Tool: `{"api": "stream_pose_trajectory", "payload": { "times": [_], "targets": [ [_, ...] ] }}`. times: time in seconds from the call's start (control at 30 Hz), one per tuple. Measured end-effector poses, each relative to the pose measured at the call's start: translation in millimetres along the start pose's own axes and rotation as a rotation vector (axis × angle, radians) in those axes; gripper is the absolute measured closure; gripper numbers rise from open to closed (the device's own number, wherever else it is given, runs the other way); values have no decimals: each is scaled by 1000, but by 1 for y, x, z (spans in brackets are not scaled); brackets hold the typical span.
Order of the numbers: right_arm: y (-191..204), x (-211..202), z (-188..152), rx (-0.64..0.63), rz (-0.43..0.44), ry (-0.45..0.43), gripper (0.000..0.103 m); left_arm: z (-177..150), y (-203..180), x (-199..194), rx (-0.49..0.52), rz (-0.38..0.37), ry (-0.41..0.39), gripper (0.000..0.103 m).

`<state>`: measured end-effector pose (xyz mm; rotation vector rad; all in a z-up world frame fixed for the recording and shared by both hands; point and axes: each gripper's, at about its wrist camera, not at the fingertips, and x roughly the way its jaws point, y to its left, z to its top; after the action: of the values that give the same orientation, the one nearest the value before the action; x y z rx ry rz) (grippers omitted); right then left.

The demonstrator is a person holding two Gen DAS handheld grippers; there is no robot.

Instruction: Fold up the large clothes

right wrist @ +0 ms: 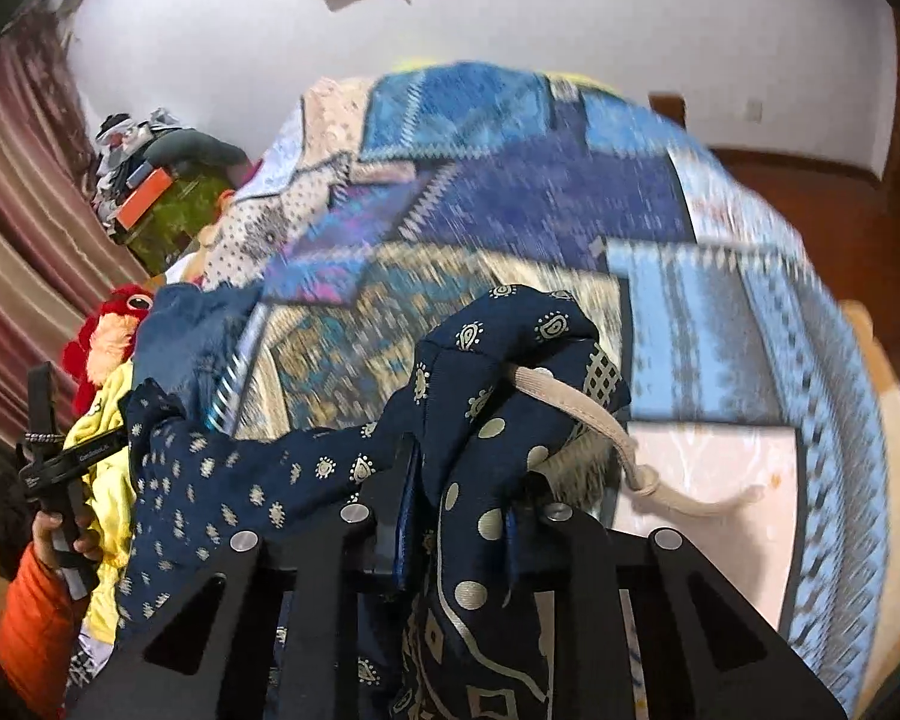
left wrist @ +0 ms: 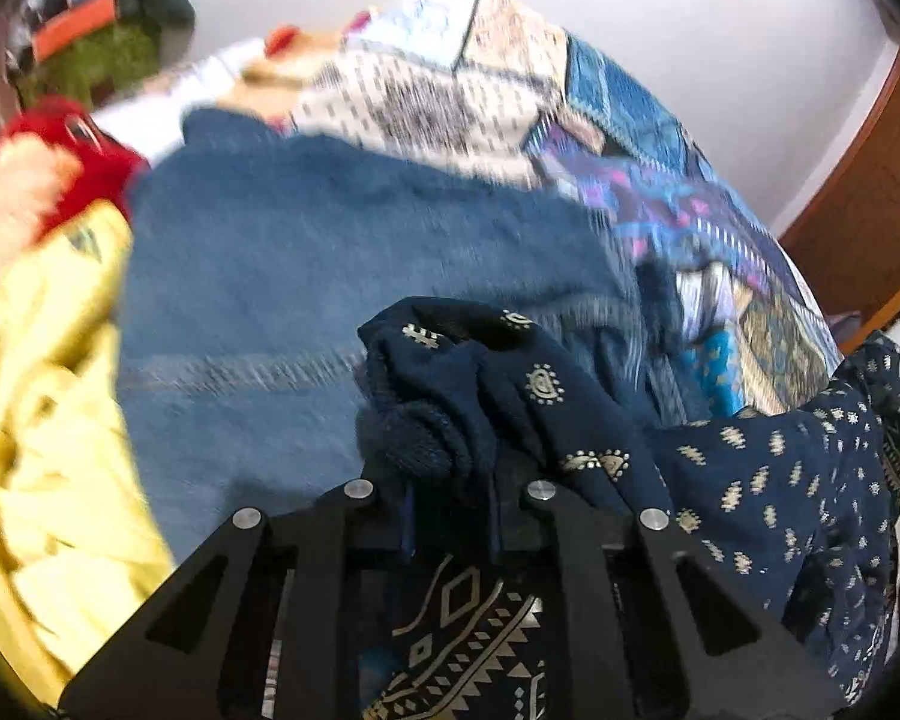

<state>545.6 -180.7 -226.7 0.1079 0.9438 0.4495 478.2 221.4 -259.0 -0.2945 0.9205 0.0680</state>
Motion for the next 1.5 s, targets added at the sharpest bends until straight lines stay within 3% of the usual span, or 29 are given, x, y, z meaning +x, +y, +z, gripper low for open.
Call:
{"api": "stream_pose_trajectory", "payload": {
  "times": [0.17,0.27,0.5,0.57,0.6,0.63,0.67,0.7,0.8,1.03,1.3,1.5],
  "targets": [
    [16,5,40,-40,-18,-62,85,37,7,-28,-6,60,-112,87],
    [19,17,58,-39,-30,-89,85,54,17,-26,-24,92,-131,86],
    [4,79,65,-54,-114,-26,85,58,29,42,-47,173,-17,83],
    [-2,85,62,-63,-114,-23,79,50,30,59,-37,195,14,80],
    [-4,85,60,-72,-144,-28,66,48,28,62,-23,211,6,77],
    [-5,85,59,-81,-182,-37,41,45,24,63,2,234,-9,76],
    [-6,83,57,-97,-260,-49,28,43,20,63,32,253,-16,76],
    [-7,83,56,-107,-284,-53,12,41,16,63,55,258,-17,76],
    [-13,76,53,-105,-243,-15,11,34,7,58,155,275,-8,76],
    [5,18,37,-138,-230,-21,11,23,-5,12,186,226,15,62],
    [50,-78,5,-241,-198,-96,11,5,-48,-91,245,178,-89,41],
    [77,-144,-37,-290,-143,-128,11,-21,-69,-155,290,143,-135,36]
  ]
}}
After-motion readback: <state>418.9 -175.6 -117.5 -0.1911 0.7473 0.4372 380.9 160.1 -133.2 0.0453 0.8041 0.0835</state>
